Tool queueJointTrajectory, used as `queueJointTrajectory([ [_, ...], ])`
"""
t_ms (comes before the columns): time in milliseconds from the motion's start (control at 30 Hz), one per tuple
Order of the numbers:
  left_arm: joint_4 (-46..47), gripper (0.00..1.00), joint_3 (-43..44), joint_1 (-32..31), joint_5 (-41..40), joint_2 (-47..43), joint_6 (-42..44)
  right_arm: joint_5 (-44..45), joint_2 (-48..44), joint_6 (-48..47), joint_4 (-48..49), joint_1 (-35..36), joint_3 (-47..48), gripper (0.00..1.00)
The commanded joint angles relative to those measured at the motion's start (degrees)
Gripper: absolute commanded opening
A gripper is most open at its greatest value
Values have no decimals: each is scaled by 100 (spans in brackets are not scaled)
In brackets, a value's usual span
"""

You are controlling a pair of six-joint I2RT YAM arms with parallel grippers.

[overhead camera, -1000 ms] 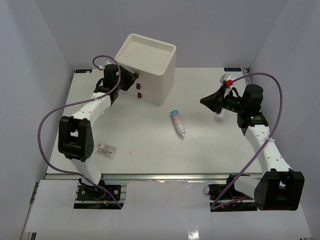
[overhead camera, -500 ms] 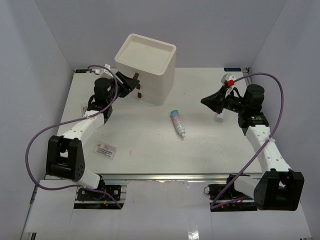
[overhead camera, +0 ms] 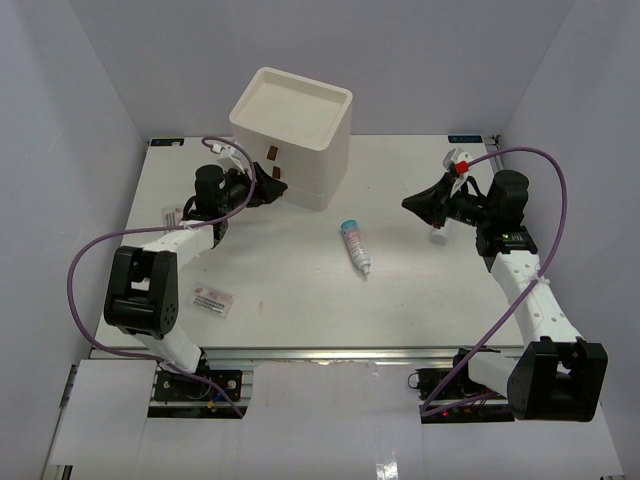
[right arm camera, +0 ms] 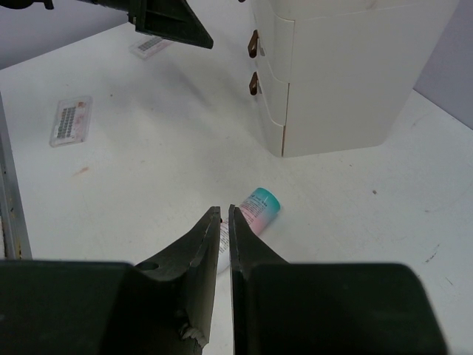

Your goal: Organize the makeup

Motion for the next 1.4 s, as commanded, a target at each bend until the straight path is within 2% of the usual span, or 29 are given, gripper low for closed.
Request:
queueJointTrajectory([
  [0, 616, 78, 140, 33, 53, 194, 1065, -163, -35, 69, 295, -38, -46, 15],
  [300, 893, 79, 668, 29, -77, 941, 1664, -161, 34, 84, 321, -38, -59, 15],
  [667, 1137, 74, 1014, 35, -470, 1450, 1633, -146, 102, 66, 322, -264, -77, 15],
  [967, 1024, 43, 1364, 47, -269, 1725, 1505, -135, 128, 67, 323, -304, -85, 15],
  [1200, 986, 41, 1394, 47, -155, 1768, 1480, -167, 104, 93, 354, -328, -85, 15],
  [1367, 943, 25, 1376, 67, -57, 1731, 1449, -175, 81, 96, 357, -340, -85, 15],
])
